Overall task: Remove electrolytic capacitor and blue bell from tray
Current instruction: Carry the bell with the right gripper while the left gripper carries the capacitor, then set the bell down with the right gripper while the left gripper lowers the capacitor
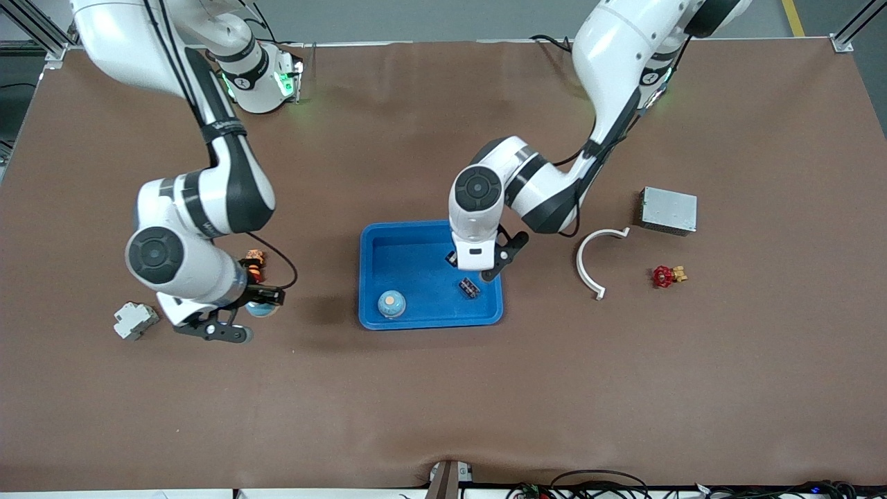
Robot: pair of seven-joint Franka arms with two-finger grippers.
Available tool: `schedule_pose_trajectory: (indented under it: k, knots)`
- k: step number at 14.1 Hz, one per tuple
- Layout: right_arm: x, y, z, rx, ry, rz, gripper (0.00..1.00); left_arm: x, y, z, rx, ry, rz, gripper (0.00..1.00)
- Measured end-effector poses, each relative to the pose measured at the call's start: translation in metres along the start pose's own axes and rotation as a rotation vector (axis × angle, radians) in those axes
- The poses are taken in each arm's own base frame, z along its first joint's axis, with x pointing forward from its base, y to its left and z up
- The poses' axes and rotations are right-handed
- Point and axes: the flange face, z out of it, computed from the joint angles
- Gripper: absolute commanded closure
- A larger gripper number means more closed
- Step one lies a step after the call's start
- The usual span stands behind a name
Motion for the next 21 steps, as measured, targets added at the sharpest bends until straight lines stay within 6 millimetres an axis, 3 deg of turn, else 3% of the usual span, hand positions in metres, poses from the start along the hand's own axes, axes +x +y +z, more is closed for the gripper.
schedule_pose_trajectory:
  k: [4,6,8,12,17,21]
  knots:
    - [0.028,0.098,0.009,0.015,0.027,-0.114,1.00,0.041,-0.039,-0.060,0.042,0.018,0.143,1.00]
    - [0.033,0.149,0.029,0.018,0.047,-0.169,1.00,0.074,-0.071,-0.078,0.052,0.021,0.225,1.00]
    - [0.028,0.187,0.054,0.023,0.045,-0.193,1.00,0.108,-0.110,-0.091,0.063,0.011,0.317,1.00]
    - [0.005,0.214,0.091,0.062,0.058,-0.207,1.00,0.178,-0.180,-0.099,0.093,-0.012,0.475,1.00]
    - [-0.043,0.221,0.132,0.058,0.088,-0.213,1.00,0.266,-0.239,-0.091,0.092,-0.064,0.645,1.00]
    - [-0.059,0.242,0.149,0.058,0.074,-0.202,1.00,0.343,-0.291,-0.068,0.074,-0.066,0.717,1.00]
